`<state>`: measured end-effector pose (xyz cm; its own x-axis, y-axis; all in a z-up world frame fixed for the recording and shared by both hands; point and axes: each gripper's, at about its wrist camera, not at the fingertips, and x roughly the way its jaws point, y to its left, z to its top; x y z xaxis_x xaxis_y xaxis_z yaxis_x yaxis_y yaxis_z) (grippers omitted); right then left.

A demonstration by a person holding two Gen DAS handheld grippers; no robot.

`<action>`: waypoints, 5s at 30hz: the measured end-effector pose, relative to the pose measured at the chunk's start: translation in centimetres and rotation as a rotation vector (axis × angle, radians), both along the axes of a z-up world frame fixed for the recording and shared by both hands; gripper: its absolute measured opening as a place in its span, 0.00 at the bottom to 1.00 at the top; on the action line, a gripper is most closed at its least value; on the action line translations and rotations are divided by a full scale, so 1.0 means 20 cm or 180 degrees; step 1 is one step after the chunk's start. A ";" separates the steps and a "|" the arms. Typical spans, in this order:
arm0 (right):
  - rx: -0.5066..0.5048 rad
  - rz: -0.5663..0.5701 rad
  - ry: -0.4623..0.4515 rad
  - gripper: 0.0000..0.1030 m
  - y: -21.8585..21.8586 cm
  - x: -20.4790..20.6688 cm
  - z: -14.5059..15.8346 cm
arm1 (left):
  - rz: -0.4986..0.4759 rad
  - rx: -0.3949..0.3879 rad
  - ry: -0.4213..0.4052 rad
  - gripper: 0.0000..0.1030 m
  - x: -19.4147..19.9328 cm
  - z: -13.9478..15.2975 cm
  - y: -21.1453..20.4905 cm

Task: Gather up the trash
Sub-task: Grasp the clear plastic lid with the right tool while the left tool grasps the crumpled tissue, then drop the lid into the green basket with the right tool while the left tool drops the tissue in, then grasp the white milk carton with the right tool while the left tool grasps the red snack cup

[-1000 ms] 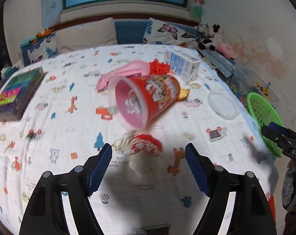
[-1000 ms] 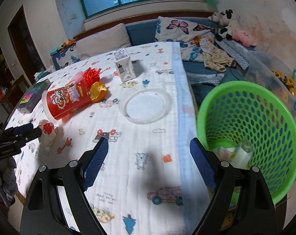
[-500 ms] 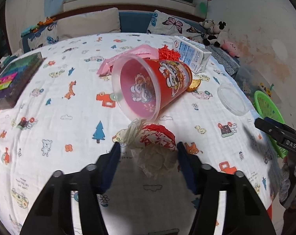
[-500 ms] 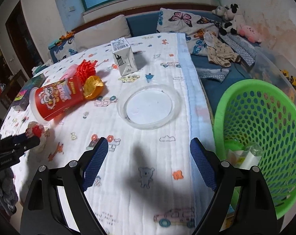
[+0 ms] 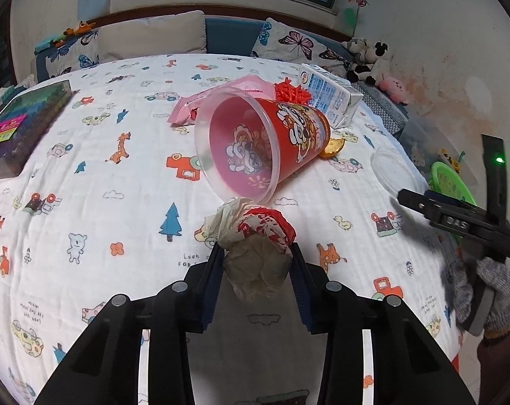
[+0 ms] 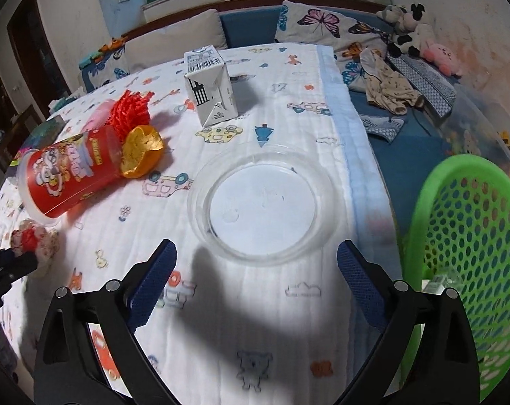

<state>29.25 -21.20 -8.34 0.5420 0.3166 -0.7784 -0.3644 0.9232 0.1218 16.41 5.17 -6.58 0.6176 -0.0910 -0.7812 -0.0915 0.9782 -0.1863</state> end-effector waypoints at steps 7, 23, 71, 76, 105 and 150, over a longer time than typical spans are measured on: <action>-0.0077 0.0010 -0.0014 0.94 0.03 0.07 -0.02 | -0.0026 -0.0066 0.0005 0.36 -0.04 0.02 0.02; -0.0131 -0.0065 -0.0030 0.87 0.05 0.10 -0.02 | -0.0194 -0.0058 -0.0078 0.36 -0.12 0.07 -0.03; 0.0128 -0.1144 -0.0180 0.86 -0.93 -0.37 0.13 | -0.1403 -0.0017 -0.0317 0.36 0.21 0.32 -0.91; 0.0146 -0.1255 -0.0089 0.87 -1.02 -0.38 0.08 | -0.1610 -0.0003 -0.0321 0.36 0.28 0.33 -1.08; 0.0265 -0.1601 -0.0102 0.90 -1.25 -0.57 0.05 | -0.2205 -0.0064 -0.0119 0.61 0.54 0.19 -1.64; 0.0243 -0.0297 -0.0200 0.90 -0.30 -0.31 0.26 | -0.1516 0.1321 0.0396 0.75 0.62 0.17 -0.27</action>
<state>23.03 -27.15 -3.11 0.6188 0.3195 -0.7176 -0.2864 0.9424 0.1727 28.87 -0.27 -3.11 0.4866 -0.0075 -0.8736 0.3740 0.9055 0.2005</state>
